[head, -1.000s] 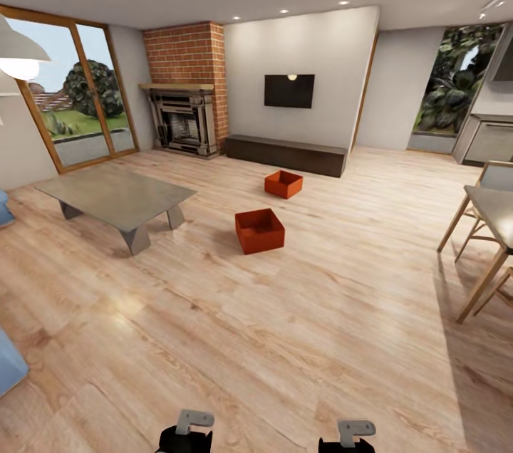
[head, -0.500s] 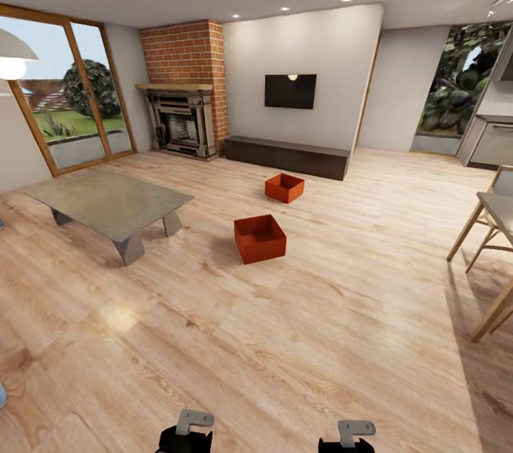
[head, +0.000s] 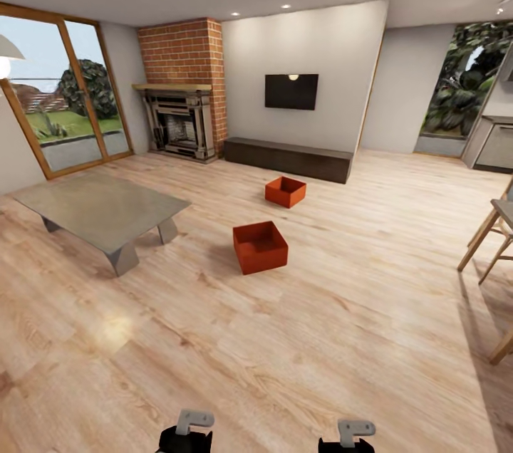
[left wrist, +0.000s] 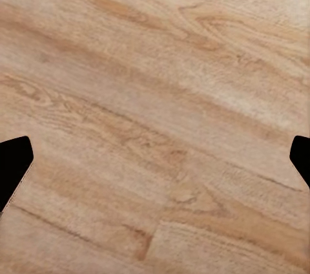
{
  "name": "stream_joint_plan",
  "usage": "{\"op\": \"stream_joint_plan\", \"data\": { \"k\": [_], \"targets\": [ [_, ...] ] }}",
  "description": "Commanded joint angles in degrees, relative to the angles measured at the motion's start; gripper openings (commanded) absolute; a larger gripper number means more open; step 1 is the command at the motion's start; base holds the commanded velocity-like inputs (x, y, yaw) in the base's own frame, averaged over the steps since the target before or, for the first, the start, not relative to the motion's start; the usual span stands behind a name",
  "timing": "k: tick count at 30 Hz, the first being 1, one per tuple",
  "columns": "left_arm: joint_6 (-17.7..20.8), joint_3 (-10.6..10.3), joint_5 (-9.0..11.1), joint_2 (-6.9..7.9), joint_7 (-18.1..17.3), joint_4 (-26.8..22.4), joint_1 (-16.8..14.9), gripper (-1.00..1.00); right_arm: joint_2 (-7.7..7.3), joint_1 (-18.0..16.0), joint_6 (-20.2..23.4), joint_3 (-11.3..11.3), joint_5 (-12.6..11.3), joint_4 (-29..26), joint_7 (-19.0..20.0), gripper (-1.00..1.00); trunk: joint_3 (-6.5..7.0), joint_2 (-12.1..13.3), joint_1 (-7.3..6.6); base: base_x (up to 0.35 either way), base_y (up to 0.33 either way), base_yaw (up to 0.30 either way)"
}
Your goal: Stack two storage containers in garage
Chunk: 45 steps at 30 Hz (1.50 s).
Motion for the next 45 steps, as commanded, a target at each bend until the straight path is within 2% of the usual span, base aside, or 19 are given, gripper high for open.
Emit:
{"op": "stream_joint_plan", "data": {
  "k": [1,17,45],
  "targets": [
    [-0.22,-0.49,0.59,0.02,0.33,0.06,-0.05,1.00,0.02,-0.02,0.33,0.08,0.41,-0.07,-0.27,1.00,-0.06,-0.03,0.04,0.333,0.000,0.000],
    [-0.22,-0.49,0.57,0.02,0.33,0.07,-0.05,1.00,0.02,-0.02,0.33,0.09,0.44,0.49,-0.26,1.00,-0.06,-0.03,0.04,0.331,-0.047,0.000],
    [-0.22,-0.49,0.57,-0.01,0.33,0.07,-0.05,1.00,-0.03,-0.02,0.25,0.07,0.56,0.72,-0.26,1.00,-0.06,-0.03,0.04,0.292,-0.209,0.000]
  ]
}}
